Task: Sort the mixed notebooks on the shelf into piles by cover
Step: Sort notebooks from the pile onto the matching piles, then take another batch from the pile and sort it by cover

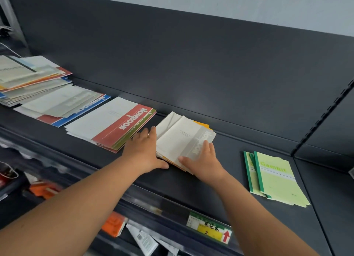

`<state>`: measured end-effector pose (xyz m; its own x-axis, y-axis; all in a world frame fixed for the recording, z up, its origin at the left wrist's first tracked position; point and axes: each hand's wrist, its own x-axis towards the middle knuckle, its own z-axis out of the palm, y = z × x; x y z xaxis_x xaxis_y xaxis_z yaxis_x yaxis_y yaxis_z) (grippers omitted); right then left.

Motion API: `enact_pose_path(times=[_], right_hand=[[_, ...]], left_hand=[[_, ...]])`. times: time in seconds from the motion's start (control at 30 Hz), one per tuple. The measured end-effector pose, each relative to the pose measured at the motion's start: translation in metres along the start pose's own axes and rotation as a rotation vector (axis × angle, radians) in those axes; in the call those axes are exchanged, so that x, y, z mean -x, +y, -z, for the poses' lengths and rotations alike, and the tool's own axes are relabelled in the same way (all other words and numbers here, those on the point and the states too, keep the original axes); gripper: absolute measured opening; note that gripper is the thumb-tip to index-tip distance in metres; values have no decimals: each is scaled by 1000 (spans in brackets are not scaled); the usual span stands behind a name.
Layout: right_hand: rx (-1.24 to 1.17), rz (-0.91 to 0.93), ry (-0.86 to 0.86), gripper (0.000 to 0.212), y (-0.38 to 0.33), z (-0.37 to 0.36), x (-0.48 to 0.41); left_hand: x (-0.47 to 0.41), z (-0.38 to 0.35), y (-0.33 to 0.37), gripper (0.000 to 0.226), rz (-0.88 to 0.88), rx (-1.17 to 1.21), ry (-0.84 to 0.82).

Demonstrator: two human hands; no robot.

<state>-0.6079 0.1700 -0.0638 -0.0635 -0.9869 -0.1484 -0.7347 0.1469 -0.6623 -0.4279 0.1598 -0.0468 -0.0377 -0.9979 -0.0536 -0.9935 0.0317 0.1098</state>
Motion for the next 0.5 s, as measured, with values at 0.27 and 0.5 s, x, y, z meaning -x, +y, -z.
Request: enact_pose_path(times=[0.27, 0.5], right_hand=[[456, 177, 137, 70, -67, -15, 26], [347, 378, 97, 57, -191, -94, 41]], left_hand=[[22, 32, -71, 94, -84, 8, 160], [53, 72, -223, 78, 1, -94, 230]])
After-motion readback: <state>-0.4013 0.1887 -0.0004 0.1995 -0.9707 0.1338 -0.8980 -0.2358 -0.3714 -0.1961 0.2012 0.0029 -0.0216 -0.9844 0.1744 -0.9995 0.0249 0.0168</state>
